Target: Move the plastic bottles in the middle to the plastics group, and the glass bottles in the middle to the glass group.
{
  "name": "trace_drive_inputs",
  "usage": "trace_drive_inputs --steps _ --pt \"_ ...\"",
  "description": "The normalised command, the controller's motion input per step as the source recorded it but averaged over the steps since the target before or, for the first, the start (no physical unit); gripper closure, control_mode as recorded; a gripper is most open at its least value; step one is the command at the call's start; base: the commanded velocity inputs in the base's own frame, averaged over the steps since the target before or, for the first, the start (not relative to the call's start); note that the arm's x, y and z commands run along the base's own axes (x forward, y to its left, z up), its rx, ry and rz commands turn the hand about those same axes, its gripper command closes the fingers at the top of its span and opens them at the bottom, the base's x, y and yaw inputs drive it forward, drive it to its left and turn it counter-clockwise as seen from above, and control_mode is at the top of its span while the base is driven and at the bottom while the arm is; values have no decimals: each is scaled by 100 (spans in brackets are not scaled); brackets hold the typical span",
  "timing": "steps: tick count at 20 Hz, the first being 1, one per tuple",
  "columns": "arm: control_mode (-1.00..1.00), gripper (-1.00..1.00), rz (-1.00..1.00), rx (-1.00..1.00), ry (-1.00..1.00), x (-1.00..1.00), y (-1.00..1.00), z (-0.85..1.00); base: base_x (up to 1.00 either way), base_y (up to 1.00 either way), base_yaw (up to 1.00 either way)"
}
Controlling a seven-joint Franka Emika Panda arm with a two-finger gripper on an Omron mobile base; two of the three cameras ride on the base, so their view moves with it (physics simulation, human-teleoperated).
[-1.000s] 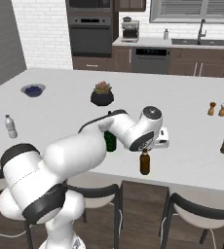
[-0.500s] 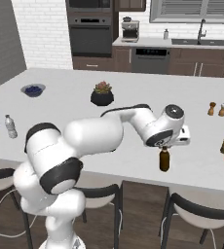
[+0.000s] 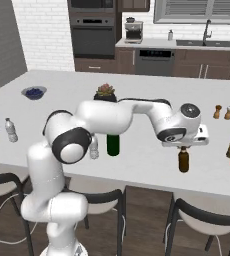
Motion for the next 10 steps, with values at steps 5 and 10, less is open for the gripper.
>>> trace_drive_inputs --steps 5,10 --pt "-100 100 -2 0 -1 18 -33 -1 0 0 0" --pt "-100 100 -1 0 -1 25 -35 0 0 0 0"
